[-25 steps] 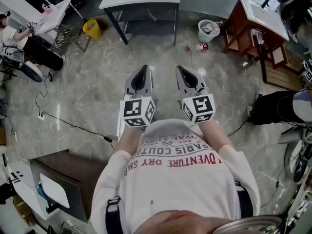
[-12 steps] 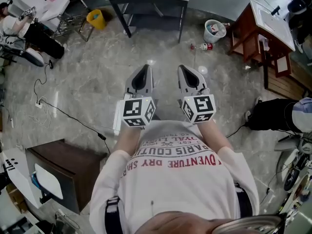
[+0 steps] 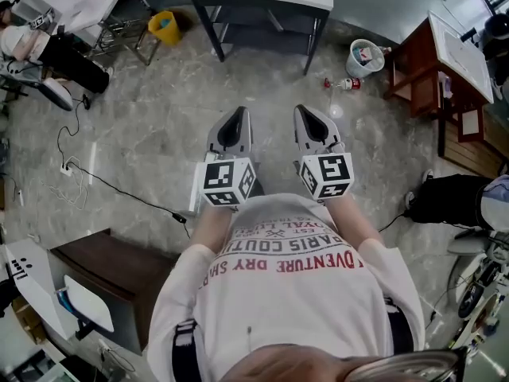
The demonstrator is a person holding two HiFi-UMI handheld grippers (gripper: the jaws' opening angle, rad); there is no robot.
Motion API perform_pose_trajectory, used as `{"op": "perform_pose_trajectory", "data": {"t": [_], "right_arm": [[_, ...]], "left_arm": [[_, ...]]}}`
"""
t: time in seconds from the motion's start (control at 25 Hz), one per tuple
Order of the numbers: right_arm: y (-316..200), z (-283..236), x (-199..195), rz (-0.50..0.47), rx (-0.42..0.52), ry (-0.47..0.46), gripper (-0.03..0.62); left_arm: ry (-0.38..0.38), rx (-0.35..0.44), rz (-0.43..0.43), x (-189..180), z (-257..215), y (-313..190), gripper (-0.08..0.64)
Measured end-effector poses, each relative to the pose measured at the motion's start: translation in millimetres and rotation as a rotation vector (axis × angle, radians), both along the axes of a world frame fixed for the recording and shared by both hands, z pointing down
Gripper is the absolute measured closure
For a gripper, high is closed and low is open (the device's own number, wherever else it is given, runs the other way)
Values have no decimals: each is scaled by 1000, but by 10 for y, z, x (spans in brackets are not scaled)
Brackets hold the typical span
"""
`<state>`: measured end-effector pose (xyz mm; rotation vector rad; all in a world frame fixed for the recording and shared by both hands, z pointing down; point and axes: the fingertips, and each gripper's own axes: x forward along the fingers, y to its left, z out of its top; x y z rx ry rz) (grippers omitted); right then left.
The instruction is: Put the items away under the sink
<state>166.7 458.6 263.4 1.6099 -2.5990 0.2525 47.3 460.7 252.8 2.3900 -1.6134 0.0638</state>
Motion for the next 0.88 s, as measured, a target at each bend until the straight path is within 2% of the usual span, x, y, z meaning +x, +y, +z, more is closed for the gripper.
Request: {"op": "perform_pose_trajectory", "data": {"t": [0.36, 0.6, 0.88], "right_arm": [[-1228, -40, -762, 48, -36, 25, 568], [-1975, 41, -1317, 73, -56, 43, 568], [-2651, 47, -1829, 74, -73, 43, 568]], "left_arm": [[32, -9, 15, -840, -80, -1239, 532], [45, -13, -2, -1548, -56, -1973, 532], [67, -14, 14, -1961, -88, -2625, 532]]}}
